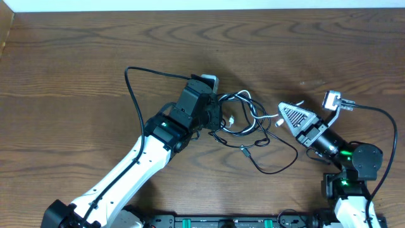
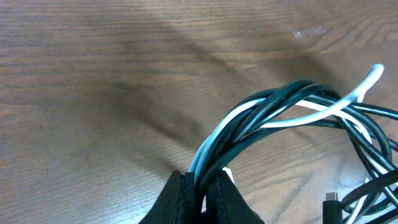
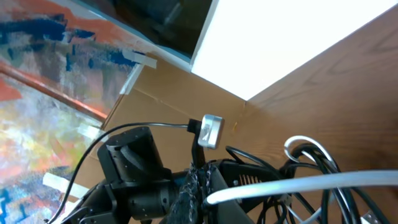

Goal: Untangle cables
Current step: 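Reach the right gripper toward the bundle held by the left gripper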

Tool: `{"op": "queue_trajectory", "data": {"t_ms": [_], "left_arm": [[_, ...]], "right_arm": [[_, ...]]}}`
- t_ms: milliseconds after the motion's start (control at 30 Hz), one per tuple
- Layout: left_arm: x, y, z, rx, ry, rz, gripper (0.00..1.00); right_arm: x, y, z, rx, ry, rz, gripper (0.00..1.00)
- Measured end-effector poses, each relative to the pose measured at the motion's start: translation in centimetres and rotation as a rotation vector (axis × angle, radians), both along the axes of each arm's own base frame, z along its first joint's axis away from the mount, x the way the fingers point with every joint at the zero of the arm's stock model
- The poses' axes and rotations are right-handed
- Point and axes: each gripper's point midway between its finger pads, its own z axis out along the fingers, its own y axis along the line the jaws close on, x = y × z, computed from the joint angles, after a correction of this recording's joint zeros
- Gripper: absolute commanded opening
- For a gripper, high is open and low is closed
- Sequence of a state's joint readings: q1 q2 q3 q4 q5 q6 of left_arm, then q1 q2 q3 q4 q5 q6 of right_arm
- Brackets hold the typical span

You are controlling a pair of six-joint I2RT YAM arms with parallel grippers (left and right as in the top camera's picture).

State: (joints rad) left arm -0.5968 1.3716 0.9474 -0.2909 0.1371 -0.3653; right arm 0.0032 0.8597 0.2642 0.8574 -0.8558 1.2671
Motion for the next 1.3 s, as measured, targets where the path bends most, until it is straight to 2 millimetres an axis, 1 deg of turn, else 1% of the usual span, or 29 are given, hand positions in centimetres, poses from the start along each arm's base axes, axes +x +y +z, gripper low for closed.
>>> {"op": "queue_trajectory", "data": {"t_ms": [133, 233, 300, 333, 367, 433, 467, 500, 533, 567, 600, 633, 733, 867, 1000, 1167, 1267, 1300], "left_arm": [[0.1, 0.1, 0.0, 0.007, -0.005, 0.007, 0.08], [0.4, 0.0, 0.4, -0.004, -0.023, 0.009, 0.08], [1.1, -0.4, 1.1, -0.030, -0.064, 0.010, 0.08], [1.7, -0.8, 1.9, -0.051, -0.100, 0.011, 0.08], [2.1, -1.0, 2.4, -0.067, -0.123, 0.011, 0.08], [2.8, -1.3, 3.4, -0.094, -0.168, 0.016, 0.08], [3.0, -1.5, 3.8, -0.105, -0.187, 0.016, 0.08], [3.2, -1.6, 4.2, -0.112, -0.204, 0.016, 0.08], [3.4, -1.7, 4.5, -0.113, -0.221, 0.009, 0.08], [3.6, -1.8, 4.9, -0.111, -0.244, -0.001, 0.08], [3.7, -1.8, 5.1, -0.104, -0.265, -0.014, 0.08], [3.9, -1.9, 5.4, -0.095, -0.289, -0.025, 0.08], [4.3, -1.6, 5.6, -0.037, -0.346, -0.050, 0.08], [5.1, -0.5, 5.7, 0.070, -0.416, -0.051, 0.08], [5.6, 0.4, 5.8, 0.165, -0.469, -0.060, 0.08], [5.7, 0.6, 5.8, 0.207, -0.489, -0.076, 0.08], [5.4, 0.1, 5.8, 0.217, -0.497, -0.093, 0.08], [5.2, -0.2, 5.7, 0.218, -0.498, -0.102, 0.08]], "right_arm": [[0.1, 0.0, 0.9, -0.018, -0.036, -0.001, 0.01], [0.3, 0.1, 0.8, -0.037, -0.028, -0.001, 0.01], [0.6, 0.1, -0.5, -0.059, 0.028, -0.002, 0.02], [0.8, 0.1, -1.5, -0.072, 0.068, -0.002, 0.02], [0.9, 0.2, -2.8, -0.093, 0.117, 0.001, 0.04], [0.9, 0.0, -4.4, -0.121, 0.173, -0.002, 0.11], [0.9, 0.0, -5.3, -0.135, 0.199, -0.003, 0.17], [0.8, -0.1, -6.2, -0.150, 0.233, -0.004, 0.29], [0.8, -0.2, -6.8, -0.166, 0.244, -0.005, 0.44], [0.7, -0.2, -7.3, -0.182, 0.255, -0.005, 0.53], [0.6, -0.3, -7.8, -0.189, 0.275, -0.003, 0.59], [0.5, -0.2, -8.2, -0.199, 0.284, 0.001, 0.67], [0.1, -0.1, -8.9, -0.214, 0.302, 0.016, 0.98], [-0.4, 0.4, -8.7, -0.215, 0.289, 0.058, 0.99], [-0.9, 0.7, -8.5, -0.154, 0.355, 0.093, 0.98], [-0.7, 0.7, -7.6, -0.058, 0.427, 0.093, 0.82], [-0.3, 0.5, -7.5, 0.006, 0.496, 0.068, 0.73], [-0.1, 0.5, -7.5, 0.022, 0.518, 0.057, 0.72]]}}
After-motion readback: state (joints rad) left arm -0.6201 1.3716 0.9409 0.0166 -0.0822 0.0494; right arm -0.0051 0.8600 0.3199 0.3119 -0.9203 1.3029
